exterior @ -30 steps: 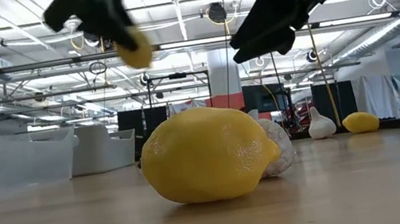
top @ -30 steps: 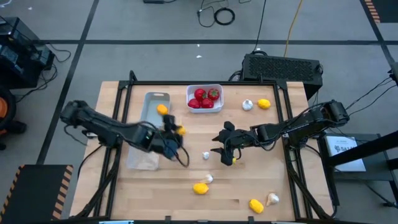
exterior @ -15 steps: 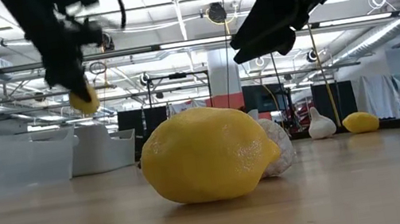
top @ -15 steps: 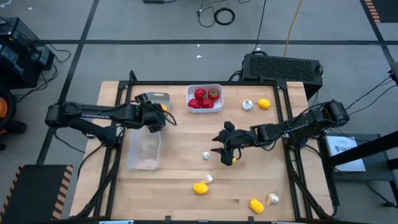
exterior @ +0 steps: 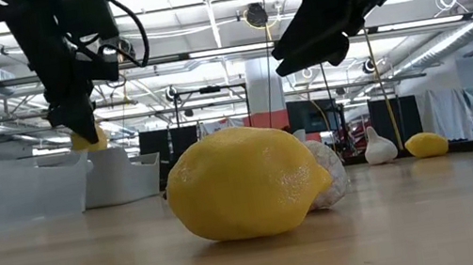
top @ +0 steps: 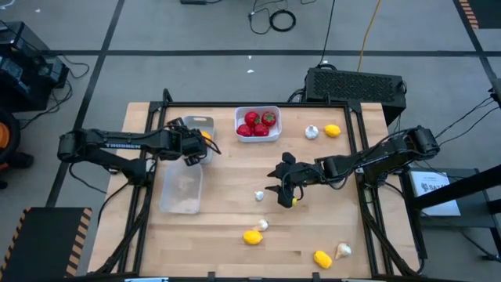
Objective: Sort produce into baskets
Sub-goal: Put the yellow lemon into the gray bin
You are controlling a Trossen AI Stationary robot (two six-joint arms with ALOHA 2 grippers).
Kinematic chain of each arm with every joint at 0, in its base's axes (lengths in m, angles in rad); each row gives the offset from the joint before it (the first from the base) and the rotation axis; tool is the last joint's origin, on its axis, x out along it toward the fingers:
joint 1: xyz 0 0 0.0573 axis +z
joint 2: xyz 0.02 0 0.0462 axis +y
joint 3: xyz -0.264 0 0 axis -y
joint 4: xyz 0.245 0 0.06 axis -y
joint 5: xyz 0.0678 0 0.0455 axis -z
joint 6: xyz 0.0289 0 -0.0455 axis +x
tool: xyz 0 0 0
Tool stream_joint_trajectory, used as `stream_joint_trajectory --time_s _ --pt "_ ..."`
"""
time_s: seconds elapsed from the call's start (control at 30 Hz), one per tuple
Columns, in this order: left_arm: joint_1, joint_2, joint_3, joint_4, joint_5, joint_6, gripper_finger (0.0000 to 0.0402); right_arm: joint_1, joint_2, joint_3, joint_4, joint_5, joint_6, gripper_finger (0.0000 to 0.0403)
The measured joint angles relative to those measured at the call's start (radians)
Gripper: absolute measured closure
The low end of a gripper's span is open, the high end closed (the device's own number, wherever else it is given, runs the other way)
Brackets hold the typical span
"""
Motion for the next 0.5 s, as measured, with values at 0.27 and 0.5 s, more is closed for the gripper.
stream_joint_trajectory --time_s 0.27,0.5 --pt "0.000 0.000 0.010 -0.008 0.005 -0.020 0.0126 0.000 0.000 0.000 0.000 0.000 -0.001 0.0188" --pt "-0.015 -0.017 0.136 -0.037 0.053 -0.086 0.0125 0.000 0.000 0.000 0.000 0.000 0.003 0.0188"
